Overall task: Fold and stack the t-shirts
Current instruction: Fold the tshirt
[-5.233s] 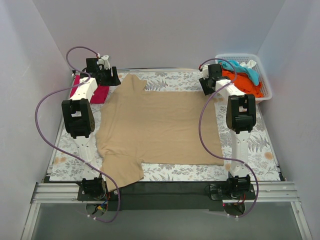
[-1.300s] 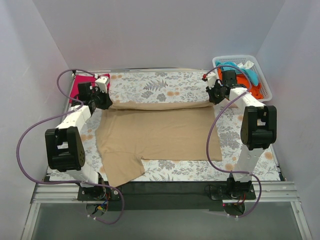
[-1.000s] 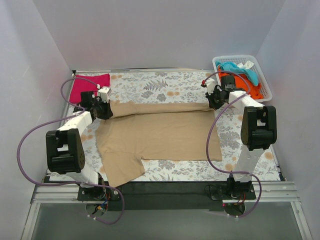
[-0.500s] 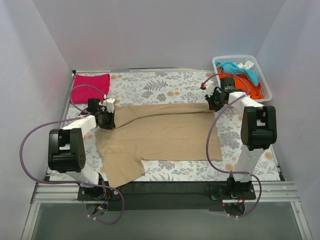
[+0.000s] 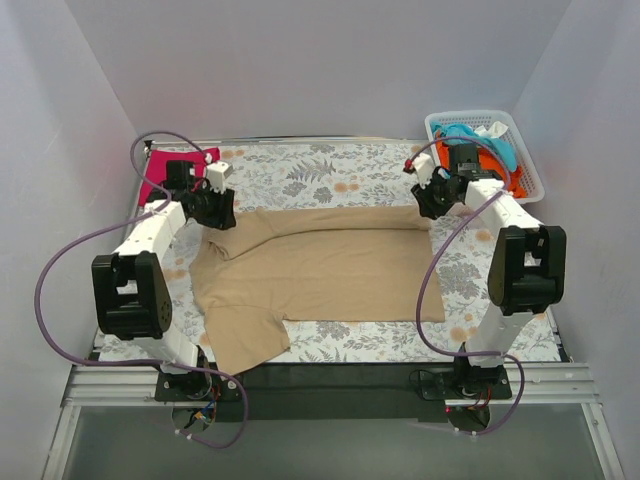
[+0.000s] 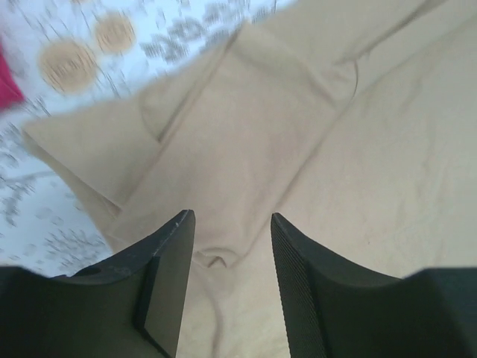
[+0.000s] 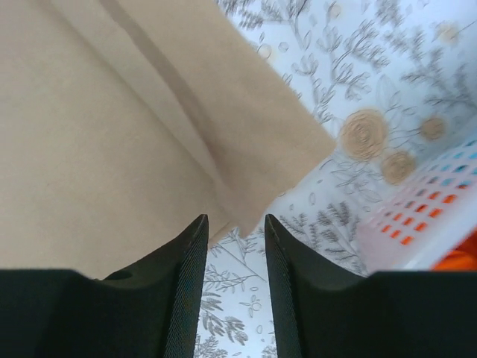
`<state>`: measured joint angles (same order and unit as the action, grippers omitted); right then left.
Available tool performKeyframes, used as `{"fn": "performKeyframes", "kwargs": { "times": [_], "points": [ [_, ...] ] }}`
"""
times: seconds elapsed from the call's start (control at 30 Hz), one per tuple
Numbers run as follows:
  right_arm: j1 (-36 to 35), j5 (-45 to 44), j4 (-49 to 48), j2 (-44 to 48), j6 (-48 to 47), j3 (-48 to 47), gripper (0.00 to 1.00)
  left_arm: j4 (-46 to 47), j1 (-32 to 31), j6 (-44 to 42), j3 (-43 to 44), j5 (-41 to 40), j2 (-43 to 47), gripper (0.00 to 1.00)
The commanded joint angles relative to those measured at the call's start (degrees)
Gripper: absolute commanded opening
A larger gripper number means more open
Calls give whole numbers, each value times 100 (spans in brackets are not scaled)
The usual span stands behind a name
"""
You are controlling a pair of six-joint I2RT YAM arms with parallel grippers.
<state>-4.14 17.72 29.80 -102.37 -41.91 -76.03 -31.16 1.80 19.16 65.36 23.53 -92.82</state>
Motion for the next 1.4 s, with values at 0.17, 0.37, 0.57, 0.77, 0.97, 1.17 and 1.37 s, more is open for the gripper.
{"fn": "performKeyframes", "kwargs": {
  "times": [0.17,0.37,0.57,0.77,0.97,1.17,1.37],
  "points": [
    [19,127,140,-599,570,-1308,27,-145,22,-53,1258,-330,-965,42],
    [10,21,192,-1101,667,-1529,28,-31,22,-9,1514,-200,-1520,42],
    [-25,-40,210,-1145,614,-1222,27,-40,-22,-44,1778,-129,-1915,42],
    [-25,-154,245,-1136,491,-923,26,-118,-22,-149,1875,-200,-2074,33],
    [-25,-189,254,-1057,429,-861,25,-268,-22,-255,1700,20,-1846,29],
    [-25,-172,280,-1049,429,-878,25,-259,-31,-246,1664,-138,-2030,33],
    [-25,-137,324,-1013,438,-879,25,-268,-22,-237,1822,-208,-2197,37]
  ]
}}
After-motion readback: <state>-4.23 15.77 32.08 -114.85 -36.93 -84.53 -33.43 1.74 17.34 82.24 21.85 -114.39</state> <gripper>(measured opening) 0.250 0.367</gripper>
